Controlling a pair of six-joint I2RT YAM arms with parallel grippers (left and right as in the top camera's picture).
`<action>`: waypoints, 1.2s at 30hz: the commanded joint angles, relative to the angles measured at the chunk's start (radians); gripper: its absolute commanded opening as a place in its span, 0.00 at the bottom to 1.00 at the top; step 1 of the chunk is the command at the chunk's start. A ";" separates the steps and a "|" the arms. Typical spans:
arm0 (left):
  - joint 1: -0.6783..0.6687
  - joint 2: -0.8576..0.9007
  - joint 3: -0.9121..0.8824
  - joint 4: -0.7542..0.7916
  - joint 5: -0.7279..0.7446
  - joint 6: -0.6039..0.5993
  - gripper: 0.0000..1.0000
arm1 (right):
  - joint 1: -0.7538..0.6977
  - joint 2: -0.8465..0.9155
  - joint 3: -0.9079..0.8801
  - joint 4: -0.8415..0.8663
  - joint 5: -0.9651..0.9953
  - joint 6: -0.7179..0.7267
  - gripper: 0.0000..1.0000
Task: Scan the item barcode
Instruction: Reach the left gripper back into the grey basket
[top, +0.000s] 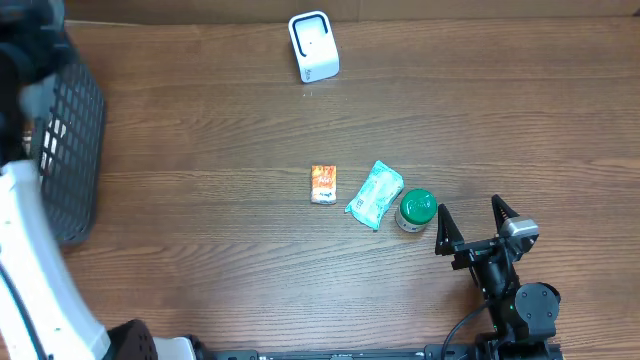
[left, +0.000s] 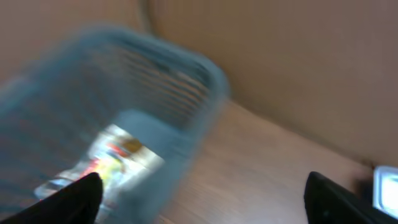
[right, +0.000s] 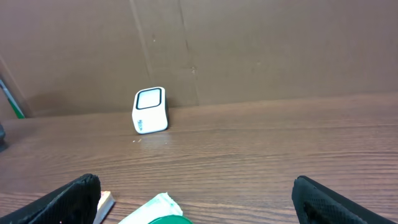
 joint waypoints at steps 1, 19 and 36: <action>0.122 0.022 0.002 0.007 -0.023 0.163 0.99 | -0.001 -0.002 -0.011 0.005 0.013 -0.007 1.00; 0.413 0.381 -0.018 -0.031 0.122 0.369 1.00 | 0.002 -0.002 -0.011 0.005 0.013 -0.007 1.00; 0.454 0.733 -0.018 0.018 0.183 0.598 1.00 | 0.002 -0.002 -0.011 0.005 0.013 -0.007 1.00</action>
